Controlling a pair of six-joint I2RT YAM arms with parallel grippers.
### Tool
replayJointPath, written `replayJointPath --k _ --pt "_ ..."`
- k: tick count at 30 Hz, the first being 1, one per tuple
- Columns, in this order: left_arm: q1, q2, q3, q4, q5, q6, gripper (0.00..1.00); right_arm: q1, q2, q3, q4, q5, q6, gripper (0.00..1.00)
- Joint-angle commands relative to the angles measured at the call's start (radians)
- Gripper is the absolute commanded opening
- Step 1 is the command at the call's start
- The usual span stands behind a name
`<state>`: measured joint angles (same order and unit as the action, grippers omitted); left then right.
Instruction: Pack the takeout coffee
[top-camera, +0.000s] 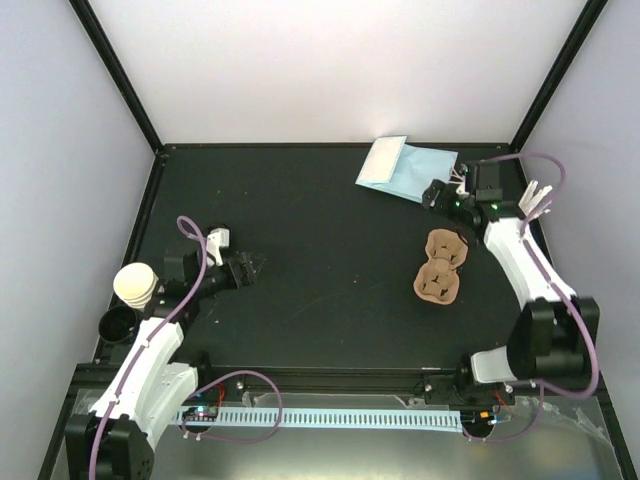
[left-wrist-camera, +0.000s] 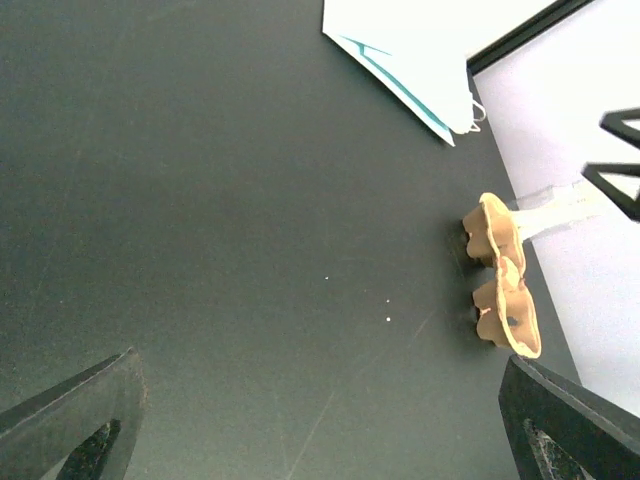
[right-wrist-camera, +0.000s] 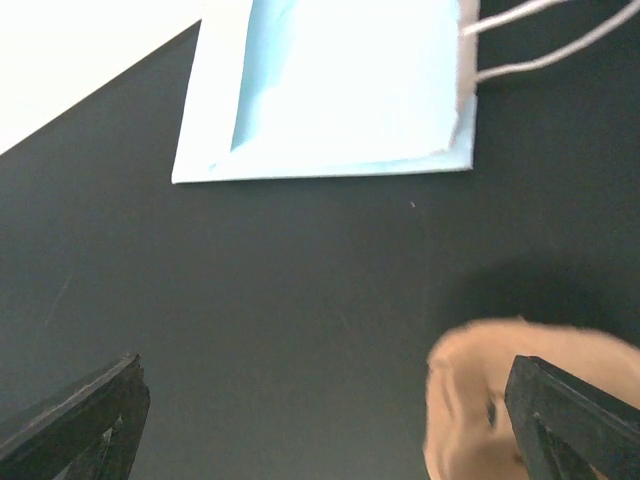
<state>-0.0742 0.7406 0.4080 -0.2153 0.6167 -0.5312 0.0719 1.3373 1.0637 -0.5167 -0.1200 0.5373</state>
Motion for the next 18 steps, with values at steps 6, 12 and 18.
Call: replayJointPath --k 6,12,18 --pt "-0.004 0.038 0.072 0.048 0.038 0.054 0.99 -0.048 0.370 0.273 0.074 -0.017 -0.061 1.00" --pt "-0.003 0.046 0.075 0.039 0.034 0.075 0.99 -0.116 0.579 0.424 0.093 -0.129 -0.083 1.00" --pt "-0.003 0.039 0.067 0.056 0.031 0.085 0.99 -0.134 0.725 0.557 0.073 -0.145 -0.087 0.96"
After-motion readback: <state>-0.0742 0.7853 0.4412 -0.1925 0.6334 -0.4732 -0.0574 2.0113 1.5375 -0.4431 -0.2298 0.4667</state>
